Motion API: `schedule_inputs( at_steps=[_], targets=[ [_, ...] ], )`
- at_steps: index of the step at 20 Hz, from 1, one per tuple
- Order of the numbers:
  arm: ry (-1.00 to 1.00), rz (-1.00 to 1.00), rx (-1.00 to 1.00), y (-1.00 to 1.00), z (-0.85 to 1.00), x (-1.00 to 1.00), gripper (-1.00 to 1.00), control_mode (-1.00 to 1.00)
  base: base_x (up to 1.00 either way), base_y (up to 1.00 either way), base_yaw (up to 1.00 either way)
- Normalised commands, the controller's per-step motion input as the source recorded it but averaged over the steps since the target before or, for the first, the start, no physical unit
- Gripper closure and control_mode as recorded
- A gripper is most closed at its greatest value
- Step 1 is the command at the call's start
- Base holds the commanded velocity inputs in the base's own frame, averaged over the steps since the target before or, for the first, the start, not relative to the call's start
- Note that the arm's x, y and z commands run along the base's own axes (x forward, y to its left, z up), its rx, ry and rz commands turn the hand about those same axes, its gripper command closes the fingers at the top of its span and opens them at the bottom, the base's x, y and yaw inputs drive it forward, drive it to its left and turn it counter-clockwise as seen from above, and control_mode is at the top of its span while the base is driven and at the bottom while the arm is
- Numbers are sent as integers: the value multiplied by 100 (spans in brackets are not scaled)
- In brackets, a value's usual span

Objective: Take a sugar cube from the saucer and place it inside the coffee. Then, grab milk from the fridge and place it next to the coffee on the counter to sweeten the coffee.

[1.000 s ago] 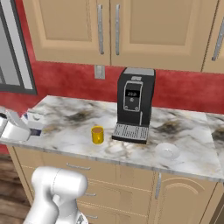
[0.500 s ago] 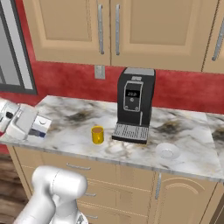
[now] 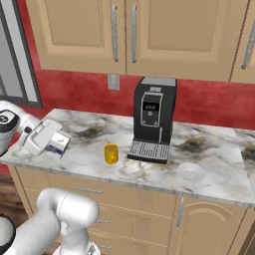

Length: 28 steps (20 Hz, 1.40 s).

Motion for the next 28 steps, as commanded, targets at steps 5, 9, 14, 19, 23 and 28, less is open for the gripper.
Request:
schedule_inputs(
  at_steps=[5,9,14,19,23,28],
  targets=[
    [-4,0,-16,-9,-55,37,100,-100,0,0,0],
    [0,0,-14,-31,-27,23,100,-100,0,0,0],
    [3,0,-1,-14,-17,38,100,-100,0,0,0],
    [6,-2,0,0,-22,46,100,-100,0,0,0],
    [0,-4,0,4,-34,50,100,-100,0,0,0],
    [0,-9,-4,32,-39,43,100,-100,0,0,0]
  ],
)
